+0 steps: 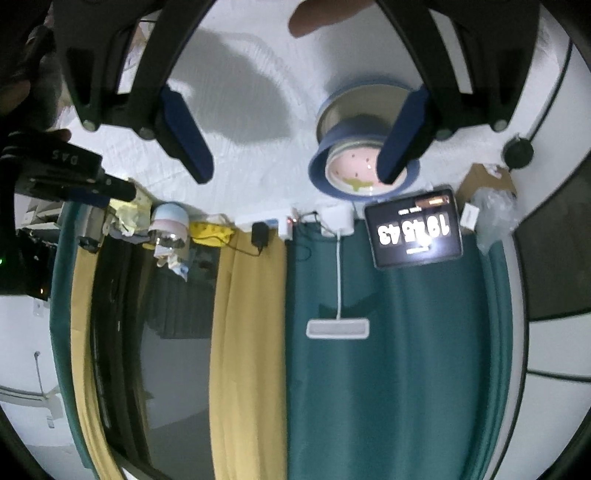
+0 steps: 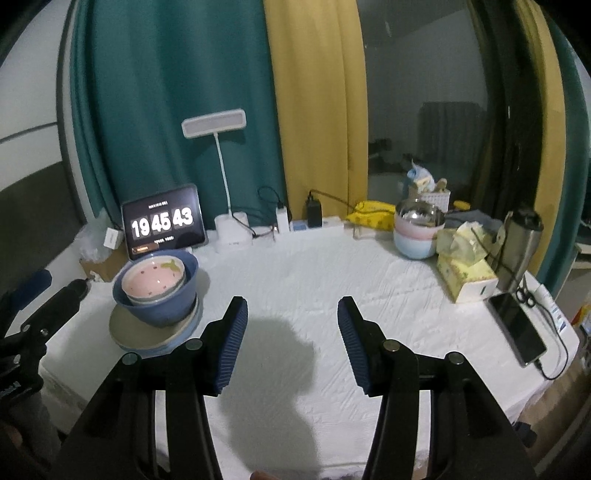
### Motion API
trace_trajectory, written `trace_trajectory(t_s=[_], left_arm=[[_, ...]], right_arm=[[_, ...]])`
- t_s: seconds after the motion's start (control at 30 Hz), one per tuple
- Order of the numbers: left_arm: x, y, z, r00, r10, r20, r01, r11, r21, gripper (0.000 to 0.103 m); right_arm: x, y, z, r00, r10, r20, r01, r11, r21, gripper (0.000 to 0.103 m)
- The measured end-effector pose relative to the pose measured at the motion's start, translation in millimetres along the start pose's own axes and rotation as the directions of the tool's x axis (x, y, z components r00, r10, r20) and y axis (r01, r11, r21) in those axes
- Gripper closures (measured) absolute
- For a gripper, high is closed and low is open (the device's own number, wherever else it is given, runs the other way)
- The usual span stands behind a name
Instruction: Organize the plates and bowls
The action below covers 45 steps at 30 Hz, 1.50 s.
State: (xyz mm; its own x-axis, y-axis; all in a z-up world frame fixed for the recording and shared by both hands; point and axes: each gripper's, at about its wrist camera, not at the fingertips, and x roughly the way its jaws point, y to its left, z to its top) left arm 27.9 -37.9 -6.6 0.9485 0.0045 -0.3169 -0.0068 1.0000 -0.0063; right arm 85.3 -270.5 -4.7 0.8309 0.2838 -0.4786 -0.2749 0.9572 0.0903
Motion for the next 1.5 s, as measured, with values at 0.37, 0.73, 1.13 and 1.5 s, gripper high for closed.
trace_trajectory(t_s=[0.37, 0.73, 1.13, 1.5], left_arm=[[-32, -4, 14, 0.996, 0.004, 0.089, -0.006, 1.0, 0.023, 0.012], [-56, -1, 25, 0.99, 0.007, 0.14, -0.01, 1.0, 0.018, 0.012], [-70, 15, 35, 0.985, 0.029, 0.169, -0.023, 0.999, -0.04, 0.012], [-69, 26, 35, 0.985, 0.039, 0.166, -0.029, 0.997, -0.066, 0.012]], right_arm=[[-41, 5, 13, 0.995, 0.009, 0.098, -0.007, 1.0, -0.025, 0.049], [-71, 12, 23, 0.986, 0.007, 0.167, 0.001, 0.999, -0.048, 0.049], [-91, 23, 34, 0.975, -0.004, 0.223, 0.021, 0.997, -0.072, 0.049], [-85, 33, 40, 0.976, -0.007, 0.218, 0.026, 0.996, -0.086, 0.048]])
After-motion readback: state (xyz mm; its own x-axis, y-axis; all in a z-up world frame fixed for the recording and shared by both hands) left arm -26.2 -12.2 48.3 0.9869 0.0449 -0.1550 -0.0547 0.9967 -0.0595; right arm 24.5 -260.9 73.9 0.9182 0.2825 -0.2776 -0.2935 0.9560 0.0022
